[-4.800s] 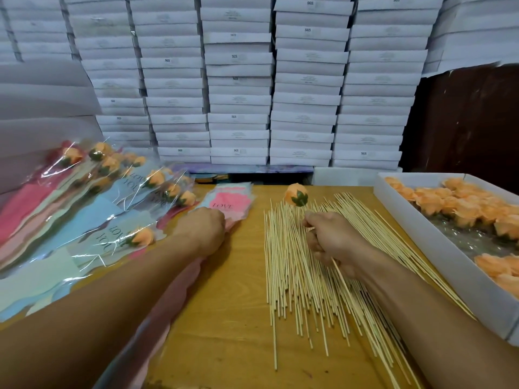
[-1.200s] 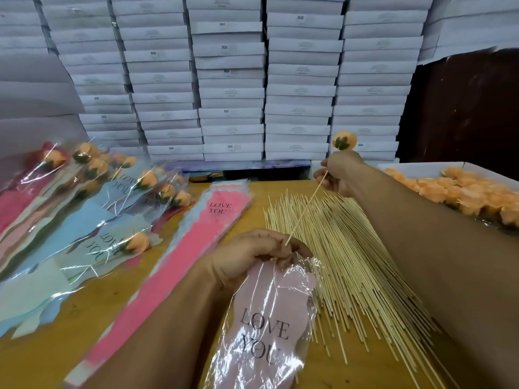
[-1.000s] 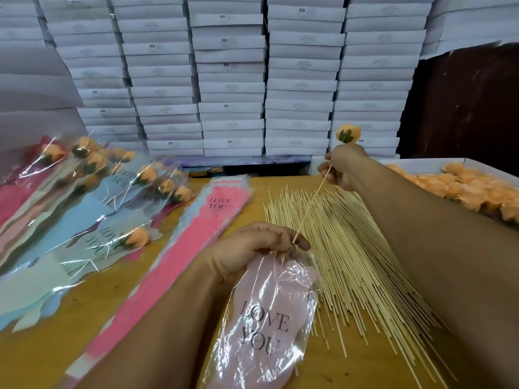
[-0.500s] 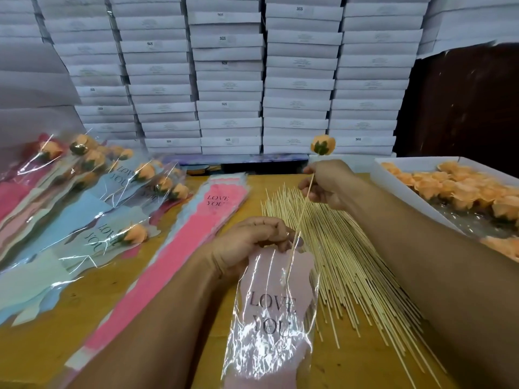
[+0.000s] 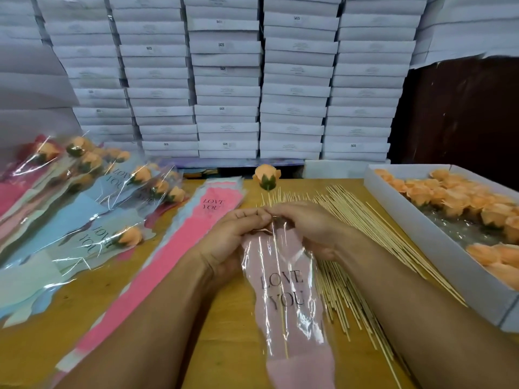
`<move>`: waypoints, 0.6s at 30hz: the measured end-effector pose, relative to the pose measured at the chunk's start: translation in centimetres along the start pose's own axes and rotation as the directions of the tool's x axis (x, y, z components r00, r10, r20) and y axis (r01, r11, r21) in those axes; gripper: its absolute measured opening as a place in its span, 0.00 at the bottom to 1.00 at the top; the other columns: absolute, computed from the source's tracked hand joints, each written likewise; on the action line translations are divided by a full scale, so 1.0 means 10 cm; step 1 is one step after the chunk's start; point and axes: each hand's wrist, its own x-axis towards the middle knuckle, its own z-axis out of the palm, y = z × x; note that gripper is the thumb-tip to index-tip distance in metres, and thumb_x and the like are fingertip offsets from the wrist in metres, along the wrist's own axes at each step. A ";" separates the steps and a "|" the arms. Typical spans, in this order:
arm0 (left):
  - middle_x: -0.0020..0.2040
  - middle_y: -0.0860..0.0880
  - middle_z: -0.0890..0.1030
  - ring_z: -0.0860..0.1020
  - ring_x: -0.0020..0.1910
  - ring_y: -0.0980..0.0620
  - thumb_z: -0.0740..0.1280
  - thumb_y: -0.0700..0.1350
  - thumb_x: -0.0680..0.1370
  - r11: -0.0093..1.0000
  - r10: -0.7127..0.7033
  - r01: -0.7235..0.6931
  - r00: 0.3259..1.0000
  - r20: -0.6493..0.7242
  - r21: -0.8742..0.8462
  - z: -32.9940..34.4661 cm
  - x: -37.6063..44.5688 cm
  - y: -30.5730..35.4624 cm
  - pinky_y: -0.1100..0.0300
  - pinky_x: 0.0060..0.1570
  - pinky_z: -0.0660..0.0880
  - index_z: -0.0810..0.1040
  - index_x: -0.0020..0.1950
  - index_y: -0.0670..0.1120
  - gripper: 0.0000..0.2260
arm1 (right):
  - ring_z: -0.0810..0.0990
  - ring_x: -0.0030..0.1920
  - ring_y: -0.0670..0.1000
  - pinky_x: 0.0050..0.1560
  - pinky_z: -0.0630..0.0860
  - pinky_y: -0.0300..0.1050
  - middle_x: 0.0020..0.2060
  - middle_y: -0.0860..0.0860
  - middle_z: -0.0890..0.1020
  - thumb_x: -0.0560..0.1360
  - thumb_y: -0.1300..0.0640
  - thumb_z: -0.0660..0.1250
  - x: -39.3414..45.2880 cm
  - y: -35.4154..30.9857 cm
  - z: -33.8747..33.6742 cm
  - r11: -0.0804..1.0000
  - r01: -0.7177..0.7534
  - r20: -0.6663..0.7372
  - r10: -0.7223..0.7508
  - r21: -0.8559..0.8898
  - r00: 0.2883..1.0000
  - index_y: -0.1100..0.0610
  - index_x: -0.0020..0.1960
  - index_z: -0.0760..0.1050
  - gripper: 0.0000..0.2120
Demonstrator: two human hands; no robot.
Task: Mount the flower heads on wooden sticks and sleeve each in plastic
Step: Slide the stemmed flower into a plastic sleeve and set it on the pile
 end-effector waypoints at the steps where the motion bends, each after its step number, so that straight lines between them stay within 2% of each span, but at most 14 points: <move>1: 0.40 0.40 0.81 0.79 0.35 0.47 0.70 0.40 0.73 1.000 0.000 0.000 1.000 0.001 -0.005 0.00 -0.01 0.01 0.57 0.39 0.79 0.81 0.42 0.39 0.04 | 0.84 0.42 0.51 0.45 0.80 0.49 0.43 0.55 0.86 0.80 0.55 0.67 0.00 0.01 -0.02 1.000 0.009 0.034 -0.009 0.022 0.999 0.61 0.52 0.85 0.11; 3: 0.40 0.39 0.79 0.79 0.34 0.47 0.69 0.39 0.73 1.000 0.001 -0.001 1.000 0.001 -0.011 0.01 -0.01 0.02 0.57 0.39 0.79 0.78 0.44 0.36 0.06 | 0.84 0.48 0.53 0.52 0.78 0.51 0.48 0.55 0.87 0.81 0.51 0.66 -0.02 0.02 -0.07 1.000 0.026 0.082 -0.027 0.010 0.996 0.57 0.53 0.86 0.12; 6: 0.38 0.40 0.78 0.78 0.33 0.48 0.68 0.38 0.72 1.000 0.009 -0.008 1.000 0.015 -0.019 0.02 -0.03 0.03 0.59 0.36 0.79 0.76 0.42 0.36 0.05 | 0.81 0.45 0.50 0.50 0.72 0.54 0.42 0.52 0.86 0.83 0.45 0.62 -0.03 0.03 -0.11 0.999 0.029 0.069 -0.027 -0.029 0.997 0.49 0.49 0.88 0.17; 8: 0.36 0.42 0.78 0.78 0.31 0.50 0.67 0.37 0.72 1.000 0.016 -0.015 0.999 0.045 -0.013 0.03 -0.04 0.04 0.60 0.34 0.78 0.77 0.39 0.37 0.04 | 0.83 0.43 0.52 0.50 0.71 0.55 0.42 0.55 0.86 0.83 0.43 0.60 -0.03 0.02 -0.09 1.000 0.018 0.032 -0.018 0.010 0.999 0.52 0.50 0.87 0.20; 11: 0.32 0.44 0.79 0.77 0.28 0.52 0.66 0.37 0.72 1.000 -0.001 0.000 0.996 0.091 0.006 0.03 -0.04 0.04 0.62 0.31 0.76 0.79 0.37 0.39 0.05 | 0.83 0.42 0.55 0.52 0.74 0.57 0.46 0.57 0.86 0.80 0.41 0.64 -0.01 -0.01 -0.08 0.978 -0.005 -0.051 0.016 0.208 0.999 0.57 0.57 0.82 0.21; 14: 0.33 0.45 0.80 0.77 0.29 0.53 0.66 0.37 0.73 0.998 -0.048 0.041 0.987 0.154 0.047 0.03 -0.05 0.02 0.63 0.32 0.76 0.81 0.35 0.40 0.07 | 0.82 0.42 0.56 0.47 0.78 0.53 0.49 0.58 0.85 0.80 0.45 0.66 -0.02 -0.04 -0.09 0.920 0.058 -0.101 -0.020 0.387 0.995 0.56 0.56 0.80 0.15; 16: 0.34 0.45 0.80 0.78 0.31 0.54 0.66 0.36 0.73 0.995 -0.072 0.057 0.979 0.190 0.086 0.04 -0.06 0.01 0.63 0.35 0.76 0.82 0.36 0.42 0.07 | 0.83 0.36 0.52 0.38 0.79 0.46 0.47 0.57 0.85 0.82 0.50 0.64 -0.03 -0.05 -0.12 0.903 0.111 -0.129 -0.062 0.416 0.990 0.56 0.54 0.78 0.10; 18: 0.36 0.45 0.81 0.79 0.34 0.54 0.67 0.37 0.73 0.992 -0.068 0.045 0.978 0.195 0.120 0.04 -0.06 0.01 0.64 0.38 0.76 0.82 0.36 0.43 0.07 | 0.82 0.35 0.50 0.34 0.78 0.42 0.46 0.58 0.85 0.83 0.54 0.64 -0.05 -0.06 -0.14 0.911 0.130 -0.139 -0.081 0.391 0.987 0.58 0.55 0.78 0.08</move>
